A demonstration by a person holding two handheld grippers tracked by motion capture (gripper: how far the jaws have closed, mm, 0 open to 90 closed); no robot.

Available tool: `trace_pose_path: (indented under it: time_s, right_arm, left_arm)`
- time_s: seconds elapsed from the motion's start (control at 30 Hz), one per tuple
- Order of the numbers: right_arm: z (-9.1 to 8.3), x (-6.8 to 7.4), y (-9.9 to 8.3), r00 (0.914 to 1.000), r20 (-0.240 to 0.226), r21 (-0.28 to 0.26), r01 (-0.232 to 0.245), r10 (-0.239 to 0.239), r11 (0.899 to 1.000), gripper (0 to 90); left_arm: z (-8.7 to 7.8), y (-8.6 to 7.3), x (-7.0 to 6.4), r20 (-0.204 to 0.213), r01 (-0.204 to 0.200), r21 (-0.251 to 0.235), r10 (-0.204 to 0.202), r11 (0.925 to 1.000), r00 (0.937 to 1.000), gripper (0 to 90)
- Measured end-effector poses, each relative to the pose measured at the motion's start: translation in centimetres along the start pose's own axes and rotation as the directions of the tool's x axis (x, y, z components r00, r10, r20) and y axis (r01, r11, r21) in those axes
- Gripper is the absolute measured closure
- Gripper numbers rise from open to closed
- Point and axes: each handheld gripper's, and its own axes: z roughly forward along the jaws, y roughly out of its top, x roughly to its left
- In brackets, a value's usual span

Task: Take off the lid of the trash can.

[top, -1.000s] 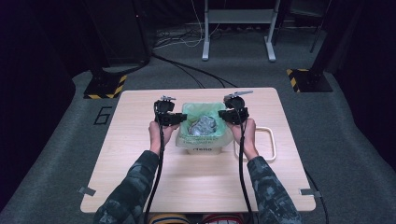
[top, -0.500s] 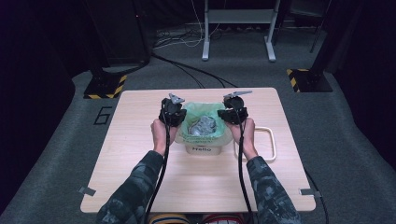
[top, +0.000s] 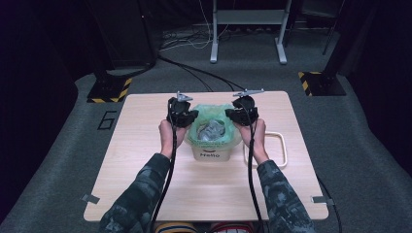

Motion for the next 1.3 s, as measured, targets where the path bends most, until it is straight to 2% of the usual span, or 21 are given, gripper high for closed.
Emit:
trace_pose_path:
  time_s: [0.1,0.2,0.3,0.4,0.47,0.53,0.6,0.63,0.7,0.77,0.83,0.87,0.93,1.03,1.07,1.13,1.17,1.23,1.3]
  right_arm:
    - [-0.1,0.6,0.6,0.9998,-0.011,-0.011,0.017,-0.017,1.000,90.0]
    - [0.1,1.1,0.8,0.9995,-0.020,-0.005,0.026,-0.026,1.000,90.0]
    - [1.1,1.3,0.3,0.9994,-0.027,0.029,0.022,-0.022,0.999,89.9]
    - [2.2,1.2,-0.7,0.9993,-0.032,0.080,0.025,-0.022,0.997,89.8]
    - [2.9,1.2,-1.5,0.9989,-0.032,0.119,0.037,-0.034,0.992,89.0]
    - [2.9,1.1,-1.9,0.9980,-0.033,0.138,0.059,-0.055,0.989,85.9]
    - [2.1,0.9,-1.6,0.9979,-0.040,0.116,0.055,-0.051,0.992,81.7]
    - [1.7,0.8,-1.4,0.9980,-0.045,0.106,0.048,-0.044,0.993,79.4]
    - [0.5,0.4,-0.8,0.9975,-0.061,0.071,0.041,-0.036,0.997,72.4]
    - [-0.6,0.0,-0.2,0.9969,-0.073,0.049,0.035,-0.031,0.998,67.4]
    - [-1.4,-0.4,0.3,0.9986,-0.041,0.032,0.035,-0.034,0.999,62.8]
    - [-1.6,-0.7,0.5,0.9995,-0.022,0.031,0.024,-0.023,0.999,57.3]
    - [-1.3,-1.3,0.4,0.9996,0.029,0.057,0.003,-0.004,0.998,46.3]
    - [0.4,-2.0,-0.3,0.9986,0.037,0.142,-0.043,0.038,0.989,33.3]
    - [1.1,-2.1,-0.7,0.9983,0.039,0.175,-0.050,0.044,0.983,32.0]
    - [2.3,-2.2,-1.4,0.9976,0.034,0.218,-0.066,0.060,0.974,32.4]
    - [2.8,-2.1,-1.7,0.9977,0.032,0.243,-0.065,0.059,0.968,35.4]
    - [3.3,-2.0,-2.1,0.9981,0.026,0.250,-0.061,0.056,0.966,43.2]
    - [3.5,-2.0,-2.3,0.9982,0.027,0.245,-0.059,0.054,0.968,50.9]
  left_arm:
    - [-0.1,0.6,-0.4,0.025,0.002,-0.009,-0.002,1.0000,0.9997,90.0]
    - [0.3,0.6,-0.8,0.045,-0.001,0.005,0.001,1.0000,0.9990,90.0]
    - [1.6,0.0,-1.1,0.083,-0.005,0.067,-0.001,0.9978,0.9966,89.8]
    - [2.8,-0.9,-1.3,0.106,-0.012,0.131,-0.002,0.9913,0.9943,89.7]
    - [3.1,-1.6,-1.2,0.113,-0.019,0.147,0.002,0.9890,0.9936,89.2]
    - [2.7,-1.5,-1.0,0.129,-0.007,0.126,-0.009,0.9920,0.9916,82.4]
    - [1.9,-1.0,-0.6,0.132,0.013,0.099,-0.026,0.9950,0.9909,69.8]
    - [1.2,-0.5,-0.3,0.123,0.026,0.082,-0.036,0.9963,0.9918,66.9]
    - [0.1,0.3,0.4,0.083,0.058,0.050,-0.062,0.9971,0.9947,53.8]
    - [-0.5,0.6,1.1,0.062,0.079,0.044,-0.082,0.9959,0.9947,46.6]
    - [-0.6,0.7,1.9,0.038,0.099,0.060,-0.101,0.9933,0.9942,41.8]
    - [-0.5,0.6,2.2,0.031,0.105,0.071,-0.107,0.9920,0.9937,39.4]
    - [0.2,0.1,2.8,0.020,0.134,0.117,-0.137,0.9841,0.9904,36.4]
    - [1.6,-0.9,3.0,0.017,0.155,0.180,-0.161,0.9713,0.9868,33.4]
    - [2.1,-1.2,3.0,0.018,0.166,0.199,-0.173,0.9658,0.9847,32.7]
    - [3.0,-1.9,2.8,0.021,0.165,0.233,-0.174,0.9583,0.9845,33.0]
    - [3.3,-2.1,2.7,0.022,0.163,0.243,-0.174,0.9561,0.9845,34.2]
    - [3.8,-2.5,2.3,0.022,0.146,0.260,-0.157,0.9546,0.9873,38.6]
    - [3.8,-2.7,2.1,0.020,0.139,0.247,-0.148,0.9589,0.9888,46.9]
